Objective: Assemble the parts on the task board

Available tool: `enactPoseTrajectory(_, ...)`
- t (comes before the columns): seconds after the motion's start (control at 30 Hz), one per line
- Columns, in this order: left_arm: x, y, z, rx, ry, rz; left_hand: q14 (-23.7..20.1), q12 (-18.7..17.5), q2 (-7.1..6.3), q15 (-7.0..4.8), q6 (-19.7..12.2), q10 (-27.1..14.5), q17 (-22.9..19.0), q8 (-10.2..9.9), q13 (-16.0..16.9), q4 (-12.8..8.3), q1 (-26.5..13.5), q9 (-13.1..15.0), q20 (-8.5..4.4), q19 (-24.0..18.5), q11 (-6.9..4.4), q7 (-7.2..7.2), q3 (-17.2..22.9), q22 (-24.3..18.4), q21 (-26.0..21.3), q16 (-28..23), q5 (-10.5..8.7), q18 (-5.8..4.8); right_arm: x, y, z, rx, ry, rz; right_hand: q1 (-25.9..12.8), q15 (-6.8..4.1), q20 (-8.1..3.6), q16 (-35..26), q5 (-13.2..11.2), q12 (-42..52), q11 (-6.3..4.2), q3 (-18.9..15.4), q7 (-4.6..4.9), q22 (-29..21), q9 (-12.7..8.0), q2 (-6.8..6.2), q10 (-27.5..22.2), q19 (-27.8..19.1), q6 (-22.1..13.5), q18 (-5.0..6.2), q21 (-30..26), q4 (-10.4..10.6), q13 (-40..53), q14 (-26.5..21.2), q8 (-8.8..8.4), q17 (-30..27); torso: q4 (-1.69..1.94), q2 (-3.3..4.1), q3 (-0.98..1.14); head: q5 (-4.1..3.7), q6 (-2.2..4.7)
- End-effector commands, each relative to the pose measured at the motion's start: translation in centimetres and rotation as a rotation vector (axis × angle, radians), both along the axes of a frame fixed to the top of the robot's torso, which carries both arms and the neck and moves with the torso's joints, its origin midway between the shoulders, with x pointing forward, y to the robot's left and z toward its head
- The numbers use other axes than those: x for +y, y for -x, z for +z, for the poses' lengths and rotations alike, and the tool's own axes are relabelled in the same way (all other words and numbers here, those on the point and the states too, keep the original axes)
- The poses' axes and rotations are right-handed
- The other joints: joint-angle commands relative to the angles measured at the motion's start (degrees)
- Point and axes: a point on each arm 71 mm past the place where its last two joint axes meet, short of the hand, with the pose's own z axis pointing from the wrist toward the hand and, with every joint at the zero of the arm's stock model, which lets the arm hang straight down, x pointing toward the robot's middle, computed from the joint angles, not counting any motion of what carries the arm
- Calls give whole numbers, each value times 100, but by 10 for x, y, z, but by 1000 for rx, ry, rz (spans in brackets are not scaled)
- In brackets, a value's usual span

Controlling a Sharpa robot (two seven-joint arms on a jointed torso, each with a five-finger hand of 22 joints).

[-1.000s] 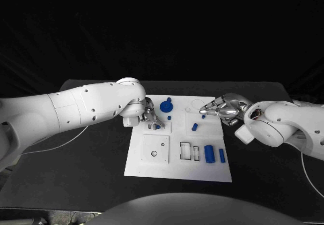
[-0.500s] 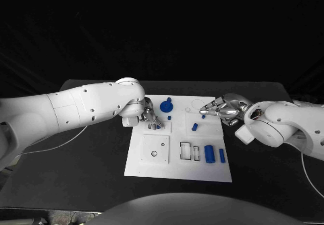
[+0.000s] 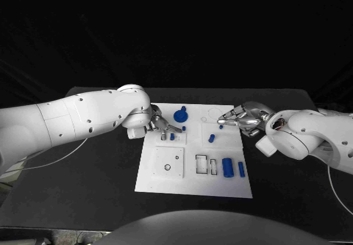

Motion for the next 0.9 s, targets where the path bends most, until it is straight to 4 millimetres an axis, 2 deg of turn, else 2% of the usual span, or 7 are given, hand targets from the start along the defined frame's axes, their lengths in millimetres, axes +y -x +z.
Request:
enactPoseTrajectory(0.03, 0, -3, 12, -61, 53, 15, 606, 14, -44, -3, 62, 606, 1509, 26, 1500, 3, -210, 22, -8, 593, -8, 6, 28, 1509, 14, 15, -125, -42, 1, 1, -1, 8, 1, 14, 18, 16, 31, 23, 21, -30, 31, -6, -23, 1506, 3, 54, 607, 600, 8, -81, 26, 34, 1495, 598, 21, 1509, -1, -7, 2, 1, 1)
enactPoseTrajectory(0.17, 5, -7, 27, -98, 76, 19, 606, 14, -28, -7, 58, 606, 1509, 22, 1500, -2, -223, 28, -11, 593, -10, 4, 54, 1509, 14, 15, -129, -42, 0, 1, -2, 10, 2, 13, 18, 16, 31, 23, 21, -30, 31, -6, -23, 1506, 3, 54, 607, 600, 8, -81, 26, 34, 1495, 598, 21, 1509, -1, -1, 3, 4, 1)
enactPoseTrajectory(0.3, 11, -12, 38, -113, 83, 15, 606, 14, 123, 2, -38, 606, 1509, -9, 1500, -13, 165, 61, -12, 593, 7, 24, 236, 1509, 14, 15, -67, -42, 0, 1, -2, 11, 3, 12, 18, 16, 31, 23, 21, -30, 31, -6, -23, 1506, 3, 54, 607, 600, 8, -81, 26, 34, 1495, 598, 21, 1509, -2, -4, 6, 18, 1)
enactPoseTrajectory(0.4, 15, -15, 42, -114, 79, 15, 606, 14, 208, 29, -233, 606, 1509, -12, 1500, -19, 599, 127, 4, 593, 43, 65, 326, 1509, 14, 15, 309, -42, 0, 1, -2, 12, 3, 12, 20, 15, 31, 23, 22, -30, 31, -9, -23, 1506, 3, 57, 607, 600, 5, -81, 26, 35, 1495, 598, 20, 1509, -6, -1, 5, 36, 1)
enactPoseTrajectory(0.6, 22, -20, 43, -97, 53, 18, 606, 14, 324, 51, -426, 606, 1509, 133, 1500, -26, 867, 289, 25, 593, 69, 93, 347, 1509, 14, 15, 465, -42, 1, 1, -2, 13, 3, 13, 23, 14, 31, 23, 23, -30, 30, -12, -24, 1506, 2, 61, 607, 600, 1, -81, 26, 36, 1495, 598, 19, 1509, -7, 3, 4, 78, 1)
enactPoseTrajectory(0.7, 25, -24, 41, -91, 37, 28, 606, 14, 422, 55, -590, 606, 1509, 374, 1500, -26, 995, 517, 32, 593, 74, 100, 336, 1509, 14, 15, 461, -42, 1, 1, -3, 14, 3, 14, 23, 14, 31, 23, 23, -30, 30, -13, -23, 1506, 1, 61, 607, 600, 0, -81, 26, 36, 1495, 598, 19, 1509, -4, 1, 6, 82, 1)
enactPoseTrajectory(0.9, 30, -31, 38, -99, -1, 45, 606, 14, 587, 28, -912, 606, 1509, 1120, 1500, -29, 1069, 1225, 19, 593, 41, 51, 213, 1509, 14, 15, 462, -42, 1, 1, -3, 15, 3, 15, 23, 14, 31, 23, 23, -30, 30, -13, -23, 1506, 1, 61, 607, 600, 0, -81, 26, 36, 1495, 598, 19, 1509, -11, 6, -1, 94, 1)
